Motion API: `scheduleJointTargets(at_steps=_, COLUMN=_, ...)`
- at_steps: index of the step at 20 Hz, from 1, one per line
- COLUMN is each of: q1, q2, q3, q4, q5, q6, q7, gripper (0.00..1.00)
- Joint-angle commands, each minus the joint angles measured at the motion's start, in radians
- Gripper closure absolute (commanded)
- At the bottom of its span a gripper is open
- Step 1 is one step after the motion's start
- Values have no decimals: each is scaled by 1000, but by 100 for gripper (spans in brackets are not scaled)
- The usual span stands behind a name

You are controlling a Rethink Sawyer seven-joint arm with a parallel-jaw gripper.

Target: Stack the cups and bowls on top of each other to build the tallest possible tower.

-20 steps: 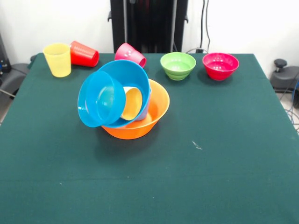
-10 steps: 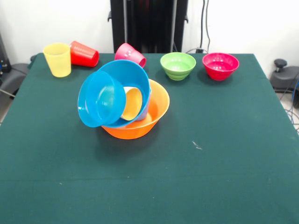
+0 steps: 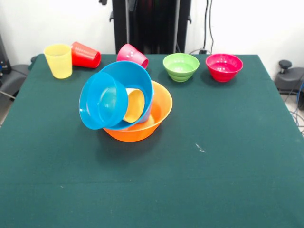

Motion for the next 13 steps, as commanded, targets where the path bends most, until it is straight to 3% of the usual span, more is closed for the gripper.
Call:
scheduleJointTargets(at_steps=1, q1=-6, q2=120, q3=-39, q4=31, q5=1, q6=-112, q7=1, gripper=0)
scheduleJointTargets(at_steps=4, q1=9, q2=141, q3=-54, q4=23, q5=-15, q6=-106, q7=24, gripper=0)
scheduleJointTargets(at_steps=8, q1=55, q2=215, q3=-103, q4=1, q5=-101, q6=-177, q7=98, gripper=0)
scheduleJointTargets(at_steps=13, q1=94, q2=209, q3=-145, q4=7, q5=-118, q6=-208, q7=123, gripper=0)
